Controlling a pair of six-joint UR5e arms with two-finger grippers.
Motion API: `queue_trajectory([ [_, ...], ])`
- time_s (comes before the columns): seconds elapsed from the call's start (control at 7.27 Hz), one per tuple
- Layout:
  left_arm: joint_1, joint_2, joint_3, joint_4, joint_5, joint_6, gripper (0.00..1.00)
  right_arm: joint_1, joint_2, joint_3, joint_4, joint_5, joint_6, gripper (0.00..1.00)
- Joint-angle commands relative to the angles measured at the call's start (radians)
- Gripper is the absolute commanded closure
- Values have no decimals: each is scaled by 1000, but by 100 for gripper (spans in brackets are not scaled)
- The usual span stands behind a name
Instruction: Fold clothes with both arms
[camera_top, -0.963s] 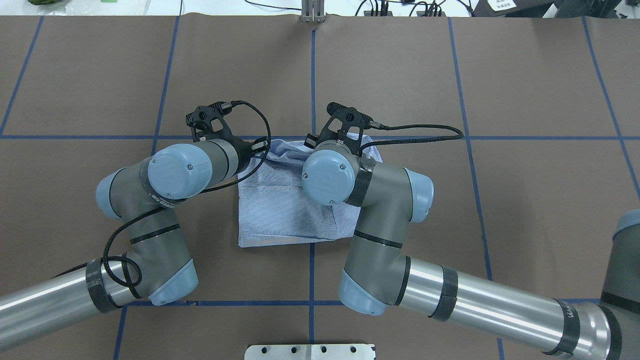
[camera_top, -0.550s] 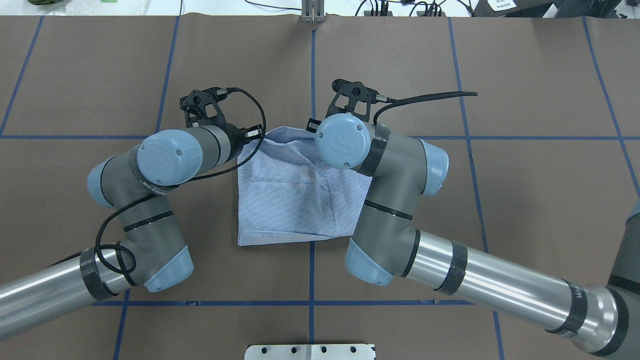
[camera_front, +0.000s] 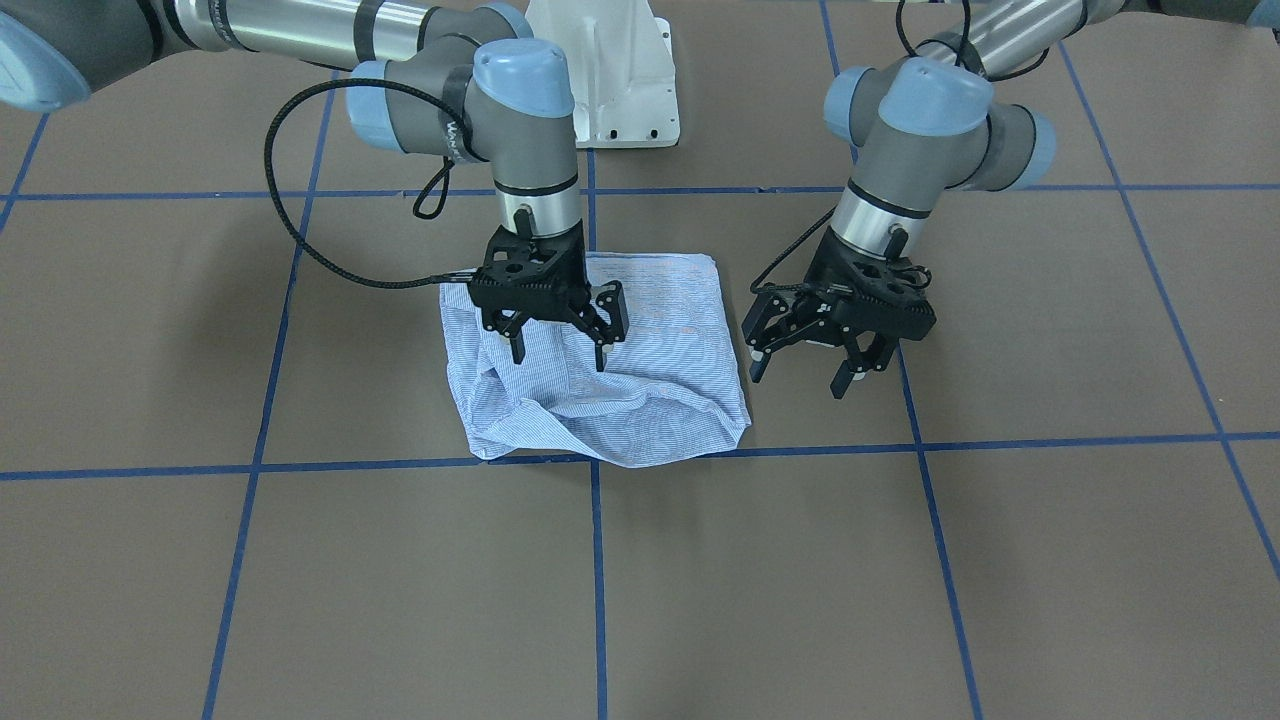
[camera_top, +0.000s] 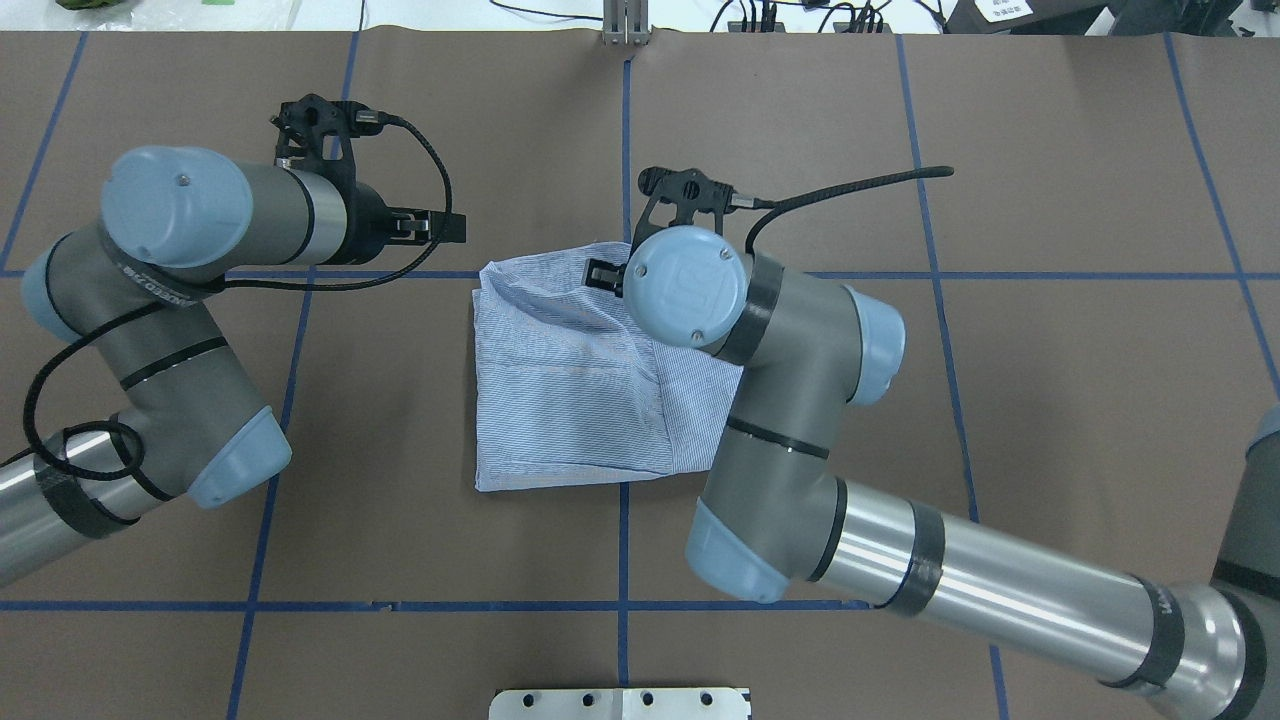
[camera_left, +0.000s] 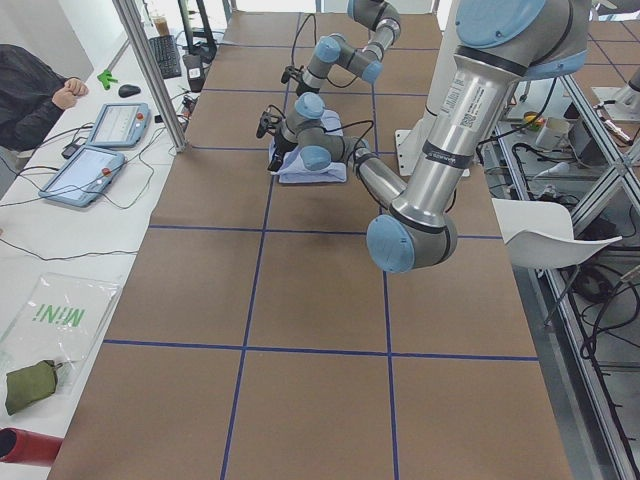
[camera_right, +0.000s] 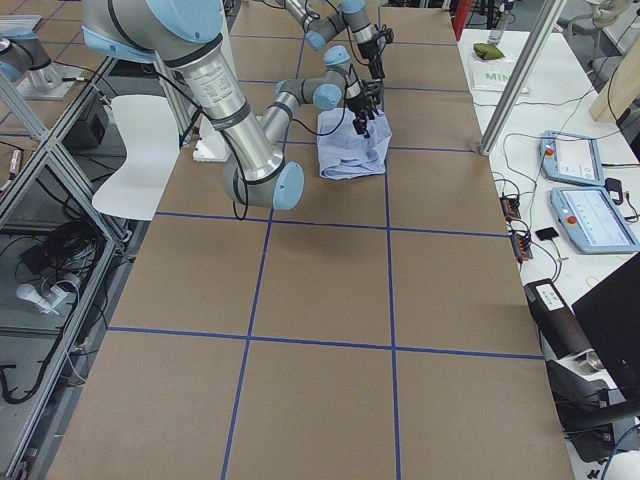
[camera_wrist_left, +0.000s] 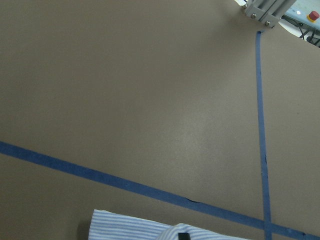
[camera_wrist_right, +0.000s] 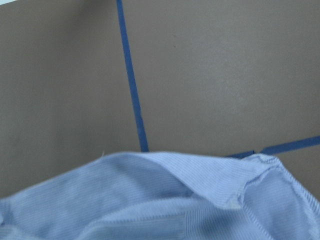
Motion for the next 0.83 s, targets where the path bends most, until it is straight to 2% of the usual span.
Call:
queue_trajectory([
  [0.0, -9, 16, -13, 1, -12, 24, 0, -107, 6, -58, 3, -131, -82, 0],
  [0.14, -9, 16, -13, 1, -12, 23, 0, -102, 6, -110, 9, -159, -132, 0],
  [0.28, -9, 16, -13, 0, -12, 23, 0, -93, 12, -158, 38, -239, -144, 0],
  [0.41, -9, 17, -14, -1, -12, 21, 0, -61, 35, -225, 80, -248, -145, 0],
  [0.55, -9, 17, -13, -1, -12, 21, 0, -11, 100, -338, 85, -249, -150, 0],
  [0.69, -8, 19, -14, -1, -12, 21, 0, 40, 119, -380, 85, -268, -189, 0],
])
